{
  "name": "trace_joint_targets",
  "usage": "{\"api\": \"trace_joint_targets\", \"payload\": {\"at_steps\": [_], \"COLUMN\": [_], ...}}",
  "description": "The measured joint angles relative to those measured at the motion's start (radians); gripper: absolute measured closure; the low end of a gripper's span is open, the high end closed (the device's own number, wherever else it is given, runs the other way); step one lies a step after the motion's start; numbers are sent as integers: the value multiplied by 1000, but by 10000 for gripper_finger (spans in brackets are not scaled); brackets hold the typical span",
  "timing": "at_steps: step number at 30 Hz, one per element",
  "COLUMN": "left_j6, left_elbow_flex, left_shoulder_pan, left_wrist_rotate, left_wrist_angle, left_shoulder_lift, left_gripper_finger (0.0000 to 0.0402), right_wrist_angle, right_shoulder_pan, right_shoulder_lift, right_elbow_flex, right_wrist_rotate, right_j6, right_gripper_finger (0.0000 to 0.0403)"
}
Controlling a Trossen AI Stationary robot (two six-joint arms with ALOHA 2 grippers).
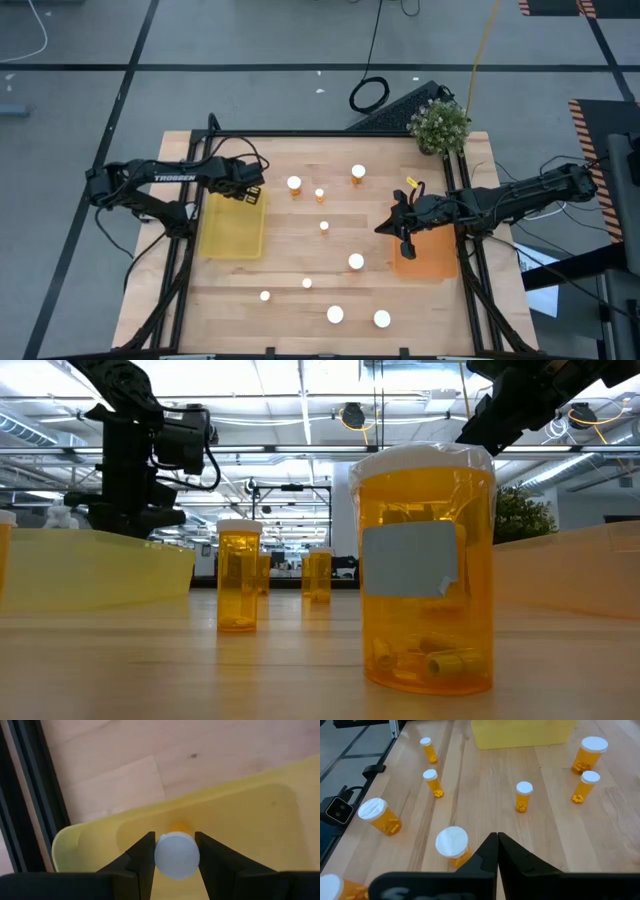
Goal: Pick and place medicine bottles into bin by pill shape (circle, oval)
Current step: Put the small orange pill bottle into the yellow bin
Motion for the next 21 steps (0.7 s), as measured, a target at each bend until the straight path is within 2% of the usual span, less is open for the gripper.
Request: {"api": "trace_joint_targets", "payload": {"at_steps": [8,21], "left_j6": [3,15], "left_elbow_flex": [-6,-8], "left_shoulder_pan": [0,0], "left_wrist_rotate": [0,-6], "left_wrist_angle": [-5,-8], "left_shoulder_lift": [0,0], "left_gripper_finger": [254,165], "right_wrist_angle": [0,0], "right_shoulder_pan": [0,0], "right_shoulder_lift": [0,0], "right_elbow_flex": [0,0], "right_wrist_rotate": [0,0], "right_j6": [1,0], "right_gripper_finger": [403,403]}}
